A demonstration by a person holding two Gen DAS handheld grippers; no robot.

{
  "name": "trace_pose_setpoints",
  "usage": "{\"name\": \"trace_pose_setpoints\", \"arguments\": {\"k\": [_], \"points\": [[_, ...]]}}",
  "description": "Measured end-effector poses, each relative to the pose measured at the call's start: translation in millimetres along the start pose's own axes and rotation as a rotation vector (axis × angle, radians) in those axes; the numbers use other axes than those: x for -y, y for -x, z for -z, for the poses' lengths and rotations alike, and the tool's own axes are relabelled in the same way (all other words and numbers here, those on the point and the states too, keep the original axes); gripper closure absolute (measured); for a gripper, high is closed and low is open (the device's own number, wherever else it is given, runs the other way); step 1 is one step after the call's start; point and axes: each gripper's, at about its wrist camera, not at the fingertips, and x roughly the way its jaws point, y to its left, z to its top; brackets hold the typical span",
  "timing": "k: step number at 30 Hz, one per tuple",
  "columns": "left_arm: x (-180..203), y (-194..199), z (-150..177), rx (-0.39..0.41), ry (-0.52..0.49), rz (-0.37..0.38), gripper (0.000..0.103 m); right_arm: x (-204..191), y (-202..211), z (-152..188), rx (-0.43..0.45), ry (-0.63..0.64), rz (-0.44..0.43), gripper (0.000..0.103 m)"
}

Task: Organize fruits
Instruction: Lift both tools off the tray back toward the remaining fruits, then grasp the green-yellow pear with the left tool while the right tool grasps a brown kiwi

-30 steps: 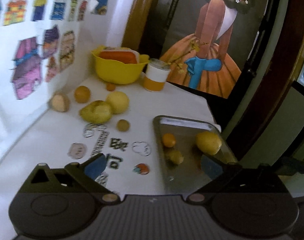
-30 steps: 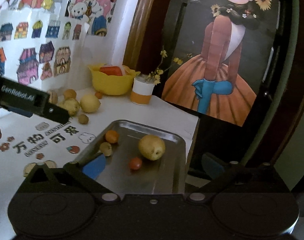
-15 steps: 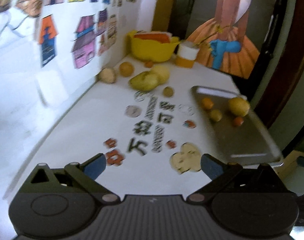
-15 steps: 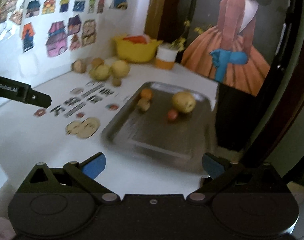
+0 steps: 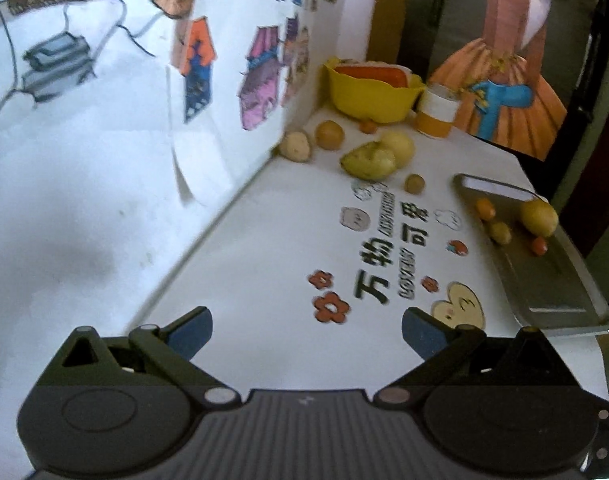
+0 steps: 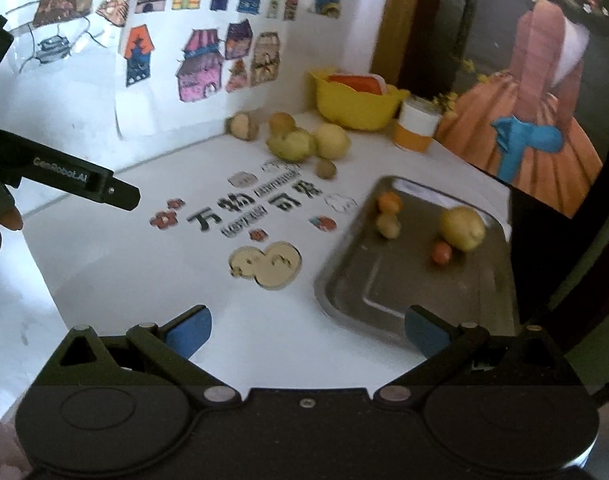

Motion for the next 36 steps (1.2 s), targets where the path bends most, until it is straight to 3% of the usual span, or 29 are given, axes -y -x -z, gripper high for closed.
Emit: {"name": "trace_pose_setpoints", "arguments": {"k": [8, 19, 33, 36], "points": [[0, -8, -24, 0.024, -0.004, -0.029, 0.000, 4, -12, -33, 0.054, -0.009, -0.043, 0.001], [28, -52, -56, 0.067, 0.028, 0.033, 0.000, 46, -52, -80, 0.146, 0.030, -0.018, 0.001], [55, -149, -101, 0.053, 0.025, 0.068, 0.001, 73, -166, -112, 0.042, 0.053, -0.028, 0.003], [59, -163, -109, 0.080, -0.003, 0.083, 0.001, 76, -184, -118, 0.026, 0.069, -0.036, 0.003]]}}
